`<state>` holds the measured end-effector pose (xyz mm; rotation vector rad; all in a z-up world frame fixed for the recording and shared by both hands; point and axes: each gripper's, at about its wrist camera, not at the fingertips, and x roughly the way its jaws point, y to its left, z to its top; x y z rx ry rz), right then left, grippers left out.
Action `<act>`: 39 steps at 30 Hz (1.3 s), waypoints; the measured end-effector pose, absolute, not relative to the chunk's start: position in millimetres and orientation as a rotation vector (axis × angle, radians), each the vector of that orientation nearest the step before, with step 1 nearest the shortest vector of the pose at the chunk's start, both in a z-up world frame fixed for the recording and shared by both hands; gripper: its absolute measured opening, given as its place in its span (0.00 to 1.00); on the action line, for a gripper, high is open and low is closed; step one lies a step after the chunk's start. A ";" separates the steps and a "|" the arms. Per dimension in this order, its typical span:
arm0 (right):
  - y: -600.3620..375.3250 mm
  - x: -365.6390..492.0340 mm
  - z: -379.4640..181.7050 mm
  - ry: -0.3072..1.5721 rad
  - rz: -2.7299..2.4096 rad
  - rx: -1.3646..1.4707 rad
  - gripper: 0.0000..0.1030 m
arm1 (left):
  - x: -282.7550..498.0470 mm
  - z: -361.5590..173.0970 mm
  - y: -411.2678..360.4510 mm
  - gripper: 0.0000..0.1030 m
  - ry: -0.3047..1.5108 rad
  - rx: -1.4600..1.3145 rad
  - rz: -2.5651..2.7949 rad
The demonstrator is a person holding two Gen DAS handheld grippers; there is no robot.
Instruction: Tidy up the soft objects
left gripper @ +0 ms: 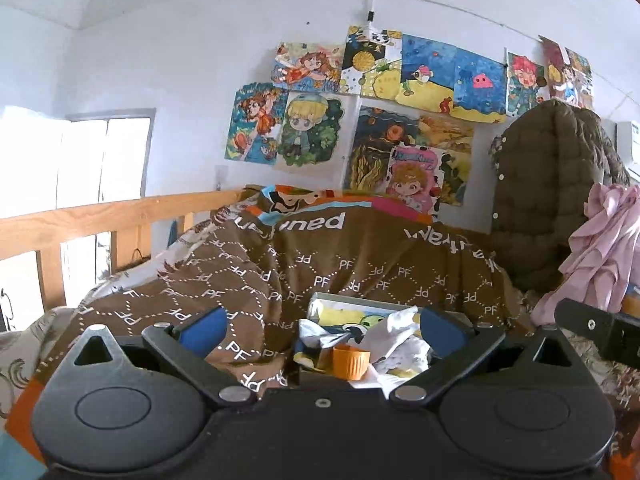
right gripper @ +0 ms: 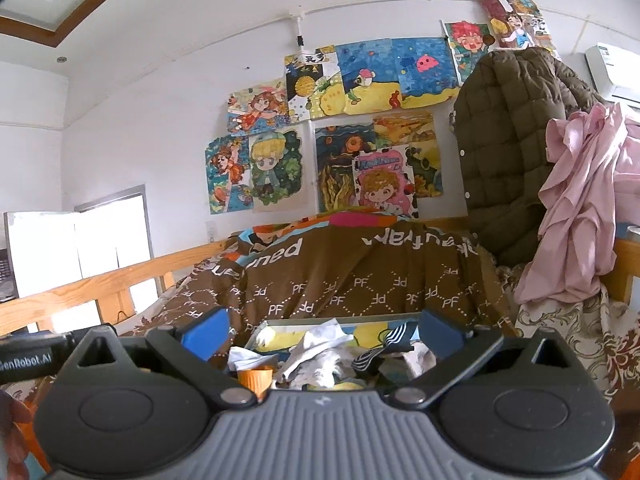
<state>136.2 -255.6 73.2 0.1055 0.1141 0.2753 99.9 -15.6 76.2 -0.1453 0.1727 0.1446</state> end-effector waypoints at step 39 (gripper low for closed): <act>-253.0 136.9 22.2 0.212 0.235 0.164 1.00 | 96.6 14.9 -2.0 0.99 0.286 -0.194 0.177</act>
